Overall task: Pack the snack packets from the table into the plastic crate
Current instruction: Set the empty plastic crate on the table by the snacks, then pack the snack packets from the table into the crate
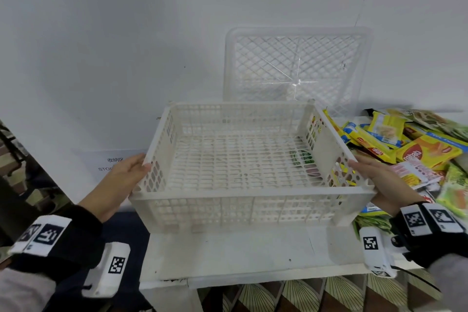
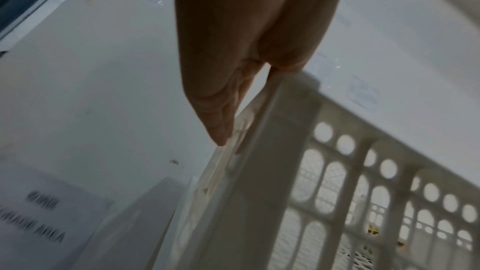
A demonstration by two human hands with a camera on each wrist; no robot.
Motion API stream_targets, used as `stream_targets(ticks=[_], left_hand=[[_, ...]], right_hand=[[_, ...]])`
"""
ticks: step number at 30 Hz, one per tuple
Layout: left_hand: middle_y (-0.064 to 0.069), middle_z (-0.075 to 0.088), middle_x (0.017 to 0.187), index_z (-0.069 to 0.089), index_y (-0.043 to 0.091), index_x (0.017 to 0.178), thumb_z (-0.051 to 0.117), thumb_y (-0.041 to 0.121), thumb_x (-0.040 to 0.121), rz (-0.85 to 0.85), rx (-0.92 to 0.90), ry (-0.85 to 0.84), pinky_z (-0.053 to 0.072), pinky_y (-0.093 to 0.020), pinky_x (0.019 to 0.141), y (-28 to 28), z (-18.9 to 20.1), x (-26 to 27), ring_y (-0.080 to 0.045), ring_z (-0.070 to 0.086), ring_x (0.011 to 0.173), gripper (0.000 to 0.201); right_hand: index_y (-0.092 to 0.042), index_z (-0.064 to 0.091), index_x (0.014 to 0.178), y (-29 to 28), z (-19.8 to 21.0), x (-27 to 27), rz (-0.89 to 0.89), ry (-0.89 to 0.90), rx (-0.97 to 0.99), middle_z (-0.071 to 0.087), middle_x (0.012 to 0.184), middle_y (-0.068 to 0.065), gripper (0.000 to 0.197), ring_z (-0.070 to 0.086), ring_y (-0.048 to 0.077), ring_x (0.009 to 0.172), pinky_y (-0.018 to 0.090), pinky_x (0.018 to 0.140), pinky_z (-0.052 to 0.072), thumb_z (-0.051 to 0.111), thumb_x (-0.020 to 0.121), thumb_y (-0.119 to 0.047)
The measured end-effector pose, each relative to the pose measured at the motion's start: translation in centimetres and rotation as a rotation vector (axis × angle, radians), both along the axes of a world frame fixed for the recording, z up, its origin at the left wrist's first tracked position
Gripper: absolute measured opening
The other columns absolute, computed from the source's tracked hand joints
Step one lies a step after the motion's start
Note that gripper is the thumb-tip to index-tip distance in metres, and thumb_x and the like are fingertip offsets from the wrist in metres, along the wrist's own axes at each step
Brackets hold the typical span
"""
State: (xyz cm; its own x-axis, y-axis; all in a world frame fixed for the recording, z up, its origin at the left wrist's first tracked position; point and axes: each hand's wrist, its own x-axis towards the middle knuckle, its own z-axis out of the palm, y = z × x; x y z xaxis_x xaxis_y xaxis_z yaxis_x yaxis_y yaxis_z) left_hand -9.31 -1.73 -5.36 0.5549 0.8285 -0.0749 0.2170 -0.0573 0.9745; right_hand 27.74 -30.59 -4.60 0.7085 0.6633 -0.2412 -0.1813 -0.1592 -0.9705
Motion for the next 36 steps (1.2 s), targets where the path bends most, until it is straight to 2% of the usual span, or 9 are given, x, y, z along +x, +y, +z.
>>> stream_targets(ticks=[3,5,10,18,22,25,30,33,36], left_hand=[[0.001,0.052,0.132,0.046,0.009,0.136,0.053,0.009,0.094,0.129,0.229,0.115,0.04,-0.023,0.091,0.0,1.5,0.7,-0.013,0.054,0.112,0.042],[0.007,0.045,0.136,0.041,0.013,0.141,0.055,0.012,0.093,0.128,0.398,0.209,0.032,-0.026,0.099,-0.4,2.4,1.5,-0.014,0.044,0.125,0.05],[0.007,0.041,0.144,0.042,0.023,0.14,0.057,0.017,0.092,-0.079,0.511,0.136,0.03,-0.03,0.108,-3.7,3.6,4.8,-0.013,0.04,0.129,0.051],[0.011,0.049,0.137,0.048,0.033,0.128,0.055,0.015,0.092,-0.348,0.582,-0.055,0.035,-0.026,0.106,-12.3,4.9,11.4,-0.005,0.044,0.127,0.04],[0.01,0.053,0.131,0.054,0.021,0.128,0.051,0.023,0.092,-0.403,0.763,-0.059,0.038,-0.032,0.107,-16.6,5.0,13.7,-0.004,0.046,0.124,0.036],[0.008,0.055,0.128,0.055,0.016,0.127,0.051,0.02,0.088,-0.458,0.843,-0.102,0.04,-0.028,0.104,-20.4,5.0,16.0,-0.001,0.048,0.121,0.039],[0.002,0.056,0.126,0.054,0.01,0.127,0.057,0.014,0.087,-0.519,0.928,-0.137,0.039,-0.021,0.1,-27.3,4.0,21.9,-0.006,0.051,0.117,0.04],[0.008,0.047,0.137,0.044,0.025,0.135,0.056,0.023,0.087,-0.594,0.846,-0.076,0.028,-0.014,0.107,-31.2,2.0,25.7,-0.002,0.039,0.129,0.05],[0.016,0.012,0.154,0.014,0.045,0.138,0.055,0.033,0.091,-0.631,0.717,0.116,0.006,-0.005,0.11,-33.8,-1.1,29.6,0.003,0.006,0.142,0.064]], right_hand=[[-0.015,0.056,0.122,-0.5,0.1,-0.2,-0.076,-0.002,0.013,0.067,0.109,0.005,0.027,0.063,0.027,0.097,0.043,0.081,0.05,0.048,0.096,-0.015],[-0.014,0.056,0.126,-1.1,0.2,-0.4,-0.106,-0.035,0.007,0.063,0.117,0.009,0.031,0.057,0.03,0.104,0.047,0.09,0.045,0.048,0.096,-0.017],[-0.015,0.06,0.121,-2.9,0.0,-0.9,-0.135,-0.123,-0.003,0.067,0.096,0.002,0.027,0.06,0.02,0.084,0.04,0.086,0.048,0.05,0.096,-0.016],[-0.018,0.062,0.114,-6.4,0.0,-0.4,-0.148,-0.207,-0.035,0.067,0.114,0.005,0.023,0.061,0.019,0.096,0.039,0.094,0.044,0.054,0.093,-0.013],[-0.013,0.062,0.115,-8.3,0.0,0.9,-0.081,-0.282,-0.087,0.066,0.114,0.007,0.031,0.06,0.021,0.102,0.038,0.094,0.045,0.053,0.089,0.003],[-0.012,0.061,0.117,-10.0,0.1,2.7,-0.018,-0.358,-0.109,0.065,0.115,0.009,0.033,0.06,0.017,0.102,0.029,0.086,0.048,0.053,0.089,0.006],[-0.013,0.059,0.112,-13.0,0.2,7.6,0.063,-0.426,-0.108,0.062,0.116,0.011,0.033,0.058,0.019,0.107,0.03,0.089,0.048,0.051,0.089,0.009],[-0.017,0.059,0.112,-15.1,0.2,11.6,0.127,-0.479,-0.145,0.062,0.117,0.008,0.034,0.056,0.018,0.112,0.032,0.096,0.046,0.053,0.089,0.007],[-0.024,0.058,0.113,-17.4,0.0,15.7,0.197,-0.581,-0.215,0.061,0.113,-0.006,0.033,0.055,0.01,0.109,0.015,0.089,0.043,0.058,0.089,-0.002]])
